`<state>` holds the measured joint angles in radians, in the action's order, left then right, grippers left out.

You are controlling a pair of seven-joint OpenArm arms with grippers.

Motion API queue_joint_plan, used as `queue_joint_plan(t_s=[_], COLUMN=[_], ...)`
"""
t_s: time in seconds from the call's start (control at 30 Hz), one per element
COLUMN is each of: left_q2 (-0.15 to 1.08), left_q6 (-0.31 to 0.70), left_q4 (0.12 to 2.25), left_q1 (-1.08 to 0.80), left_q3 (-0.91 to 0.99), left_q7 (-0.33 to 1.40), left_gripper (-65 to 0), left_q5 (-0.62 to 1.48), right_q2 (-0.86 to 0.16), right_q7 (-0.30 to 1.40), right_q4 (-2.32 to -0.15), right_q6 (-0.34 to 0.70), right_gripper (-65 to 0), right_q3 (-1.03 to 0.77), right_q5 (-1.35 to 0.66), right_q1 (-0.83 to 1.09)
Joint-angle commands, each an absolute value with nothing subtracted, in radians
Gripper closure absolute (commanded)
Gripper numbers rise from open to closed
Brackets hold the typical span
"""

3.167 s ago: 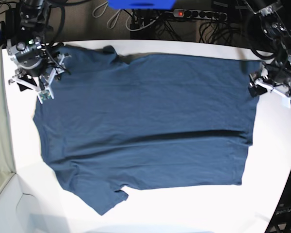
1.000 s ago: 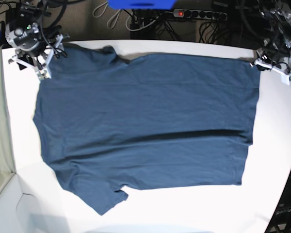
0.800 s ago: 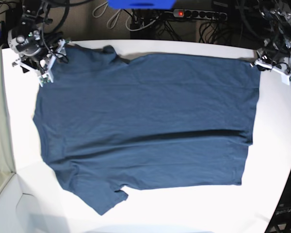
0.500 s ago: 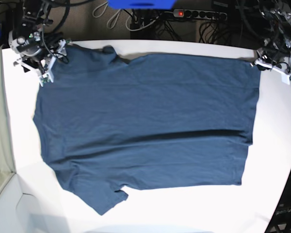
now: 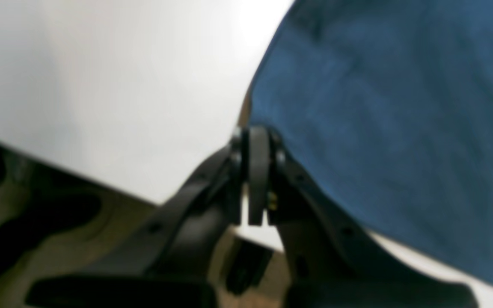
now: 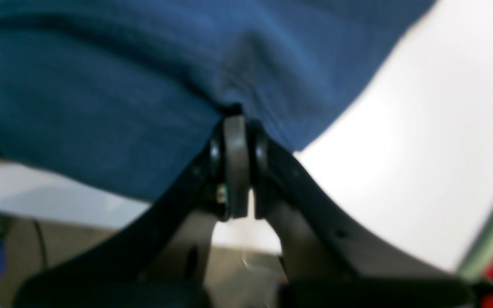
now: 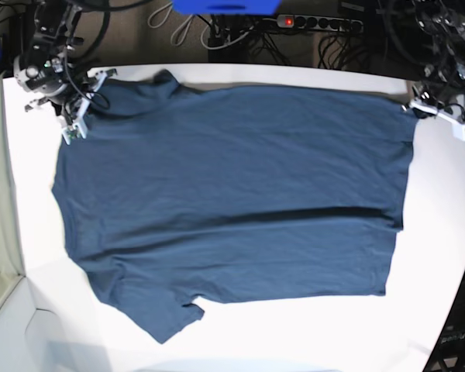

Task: Layout the t-shirt on the table in an organized manner, then fold the t-shirt properly
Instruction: 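Grasp the shoulder corners of the shirt with both grippers, then lift the shoulder edge with both grippers and fold it toward the hem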

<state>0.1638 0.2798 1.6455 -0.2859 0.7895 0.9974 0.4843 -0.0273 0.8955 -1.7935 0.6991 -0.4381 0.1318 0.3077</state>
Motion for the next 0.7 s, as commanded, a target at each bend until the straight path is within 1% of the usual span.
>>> queue_joint_plan(t_s=[0.0,0.27,0.4,0.57,0.67], left_q2=[0.177,0.177,0.177,0.177,0.176], left_q6=[0.277,0.277,0.277,0.275,0.275], left_q4=[1.679,1.787,1.83,1.83,1.827], left_q1=[-0.282,-0.202,-0.163,-0.117,-0.107], left_q3=[0.794,0.794,0.789,0.788,0.788], left_q7=[0.984,0.984,0.984,0.984,0.984], left_gripper=[-0.2,-0.2,-0.2,-0.2,-0.2], left_q5=[0.496,0.496,0.498,0.493,0.49], right_q2=[-0.036,-0.036,-0.038,-0.048,-0.053], right_q7=[0.908,0.909,0.909,0.909,0.92], right_q4=[-1.831,-1.994,-2.008,-2.003,-2.002], right_q6=[0.698,0.698,0.698,0.698,0.698], right_gripper=[0.0,0.0,0.0,0.0,0.0], right_q3=[-0.443,-0.44,-0.44,-0.438,-0.398], right_q5=[0.143,0.143,0.143,0.143,0.143], right_q1=[0.315,0.269,0.214,0.133,0.096])
